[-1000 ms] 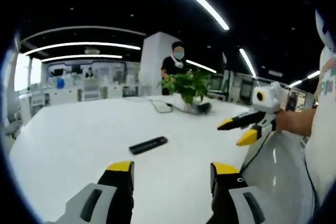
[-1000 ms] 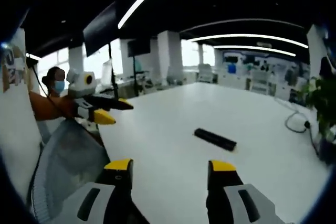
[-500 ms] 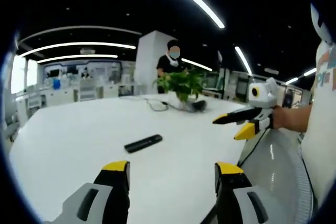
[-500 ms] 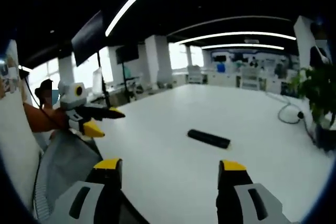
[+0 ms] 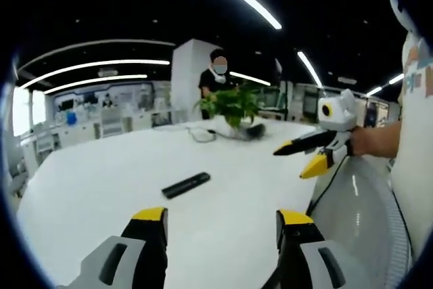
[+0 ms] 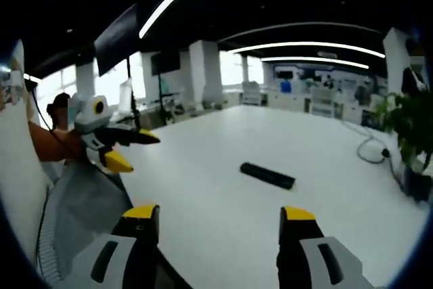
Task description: Press the specified remote control buttons in sequence, fully releasing each button before pressing the next.
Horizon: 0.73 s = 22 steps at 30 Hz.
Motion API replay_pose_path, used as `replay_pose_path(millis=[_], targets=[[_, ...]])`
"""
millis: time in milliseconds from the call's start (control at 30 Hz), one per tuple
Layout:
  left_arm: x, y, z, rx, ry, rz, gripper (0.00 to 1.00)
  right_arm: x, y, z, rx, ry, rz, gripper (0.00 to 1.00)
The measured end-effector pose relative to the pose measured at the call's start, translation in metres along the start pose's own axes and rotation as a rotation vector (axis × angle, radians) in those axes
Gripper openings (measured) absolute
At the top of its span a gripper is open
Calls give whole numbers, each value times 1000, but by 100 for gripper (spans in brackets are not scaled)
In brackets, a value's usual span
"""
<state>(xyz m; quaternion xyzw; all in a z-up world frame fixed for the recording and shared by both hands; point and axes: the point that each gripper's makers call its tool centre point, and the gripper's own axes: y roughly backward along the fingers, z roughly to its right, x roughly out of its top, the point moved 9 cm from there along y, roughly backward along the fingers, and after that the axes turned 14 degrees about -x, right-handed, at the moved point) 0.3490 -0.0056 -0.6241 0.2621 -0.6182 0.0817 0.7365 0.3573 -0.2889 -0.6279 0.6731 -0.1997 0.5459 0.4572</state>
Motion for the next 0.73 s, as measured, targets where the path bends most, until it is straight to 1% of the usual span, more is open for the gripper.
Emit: replay_pose_path(millis=[233,733], targets=[[1,2,-2,12,11,12,66,1,0,1,-13,-4,10,70],[1,2,-2,20,-5,7,66,1,-1,-2,-8,17,3,69]])
